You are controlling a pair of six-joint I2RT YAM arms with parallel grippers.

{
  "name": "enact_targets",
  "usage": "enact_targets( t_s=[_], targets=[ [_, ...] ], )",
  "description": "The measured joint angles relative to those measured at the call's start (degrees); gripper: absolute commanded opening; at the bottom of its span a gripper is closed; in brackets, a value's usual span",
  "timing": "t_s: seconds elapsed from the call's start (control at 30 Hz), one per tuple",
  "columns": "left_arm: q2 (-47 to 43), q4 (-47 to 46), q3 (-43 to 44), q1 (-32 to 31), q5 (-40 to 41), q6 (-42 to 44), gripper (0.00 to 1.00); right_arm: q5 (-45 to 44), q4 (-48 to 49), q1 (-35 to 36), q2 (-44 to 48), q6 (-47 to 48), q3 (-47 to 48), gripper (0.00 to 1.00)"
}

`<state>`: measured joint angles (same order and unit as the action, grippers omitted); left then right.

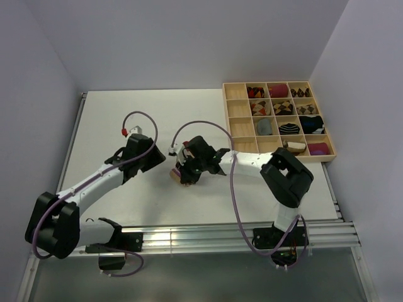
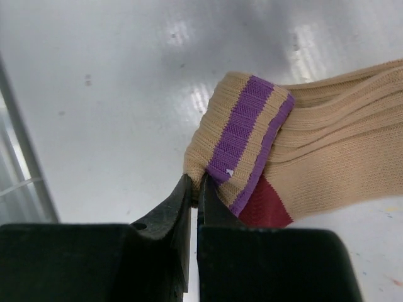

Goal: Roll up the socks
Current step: Roll the sock at the center of the board.

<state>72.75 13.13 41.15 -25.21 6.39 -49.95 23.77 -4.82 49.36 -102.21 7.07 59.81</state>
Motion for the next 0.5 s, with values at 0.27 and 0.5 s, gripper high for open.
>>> enact_targets(
  t_s=[0.27,0.5],
  targets=[
    [1.5,-5.5,-5.6,-0.1,-4.3,-0.7,0.56,17.9,-4.4,-5.4,-4.8,-1.2,3.6,0.00],
    [10.8,-8.9,-1.4,-0.1,-7.4,0.6,0.51,26.1,-8.5,-7.7,-9.1,-0.6,7.6,0.00]
  ],
)
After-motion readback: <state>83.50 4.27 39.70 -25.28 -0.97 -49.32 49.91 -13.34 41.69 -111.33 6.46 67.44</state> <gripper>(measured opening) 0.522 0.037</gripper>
